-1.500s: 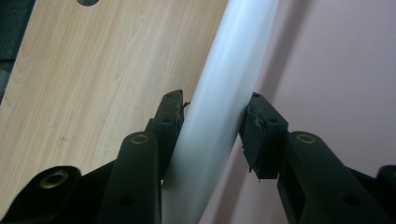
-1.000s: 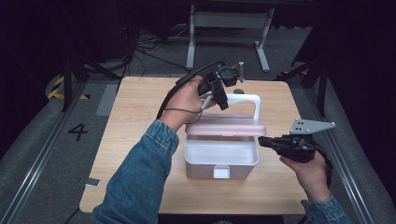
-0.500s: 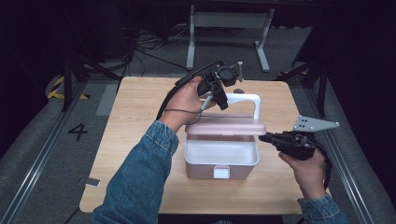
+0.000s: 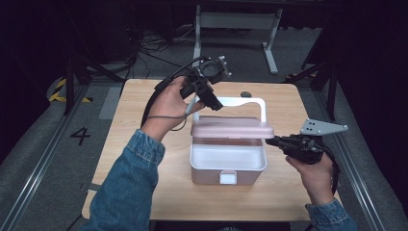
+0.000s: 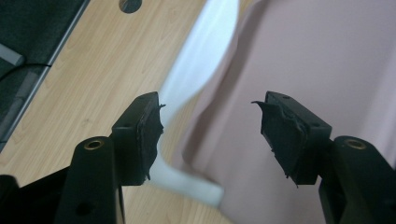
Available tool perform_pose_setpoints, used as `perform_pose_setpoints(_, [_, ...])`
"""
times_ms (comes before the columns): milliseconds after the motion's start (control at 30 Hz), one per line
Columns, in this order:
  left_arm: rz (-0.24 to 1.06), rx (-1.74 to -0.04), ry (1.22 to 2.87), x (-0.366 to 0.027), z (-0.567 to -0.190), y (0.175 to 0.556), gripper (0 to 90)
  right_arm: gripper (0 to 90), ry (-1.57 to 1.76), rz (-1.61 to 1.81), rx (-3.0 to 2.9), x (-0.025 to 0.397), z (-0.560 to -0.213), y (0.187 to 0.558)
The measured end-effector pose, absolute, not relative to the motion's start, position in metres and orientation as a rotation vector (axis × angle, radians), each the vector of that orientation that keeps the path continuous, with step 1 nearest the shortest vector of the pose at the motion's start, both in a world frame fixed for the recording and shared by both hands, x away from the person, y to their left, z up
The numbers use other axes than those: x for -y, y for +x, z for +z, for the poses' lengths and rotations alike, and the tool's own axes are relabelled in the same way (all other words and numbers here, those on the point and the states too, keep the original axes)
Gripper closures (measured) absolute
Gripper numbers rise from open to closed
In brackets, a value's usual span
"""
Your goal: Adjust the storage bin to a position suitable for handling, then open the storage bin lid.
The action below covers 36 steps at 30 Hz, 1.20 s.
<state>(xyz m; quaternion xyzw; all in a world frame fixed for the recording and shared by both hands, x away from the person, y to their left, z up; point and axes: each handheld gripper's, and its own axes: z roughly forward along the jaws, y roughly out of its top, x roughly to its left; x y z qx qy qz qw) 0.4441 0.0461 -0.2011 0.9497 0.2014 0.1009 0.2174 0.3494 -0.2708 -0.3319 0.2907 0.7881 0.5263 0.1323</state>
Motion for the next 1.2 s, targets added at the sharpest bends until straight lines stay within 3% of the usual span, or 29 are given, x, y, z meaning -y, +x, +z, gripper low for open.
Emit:
perform_pose_setpoints(200, [0.315, -0.568, 2.575, -0.081, -0.2, 0.412, 37.9, 89.8, 0.852, 1.532, -2.281, 0.27, -0.331, 0.351])
perform_pose_setpoints(533, [0.26, -0.605, 2.502, -0.118, -0.224, 0.381, 38.1, 89.7, 0.88, 1.547, -2.275, 0.269, -0.331, 0.352])
perform_pose_setpoints(567, [0.292, -0.642, 2.476, -0.12, -0.231, 0.377, 33.7, 89.7, 0.888, 1.561, -2.277, 0.269, -0.331, 0.354])
perform_pose_setpoints(767, [0.376, -0.736, 2.419, -0.125, -0.257, 0.367, 31.5, 89.7, 0.906, 1.586, -2.275, 0.27, -0.33, 0.357])
perform_pose_setpoints(867, [0.285, -0.735, 2.384, -0.129, -0.27, 0.369, 31.9, 89.7, 0.902, 1.598, -2.273, 0.27, -0.33, 0.357])
perform_pose_setpoints(1000, [0.272, -0.742, 2.366, -0.126, -0.282, 0.37, 30.6, 89.7, 0.902, 1.604, -2.274, 0.27, -0.33, 0.359])
perform_pose_setpoints(1200, [0.345, -0.756, 2.295, -0.115, -0.289, 0.372, 29.1, 89.7, 0.903, 1.604, -2.277, 0.27, -0.33, 0.359])
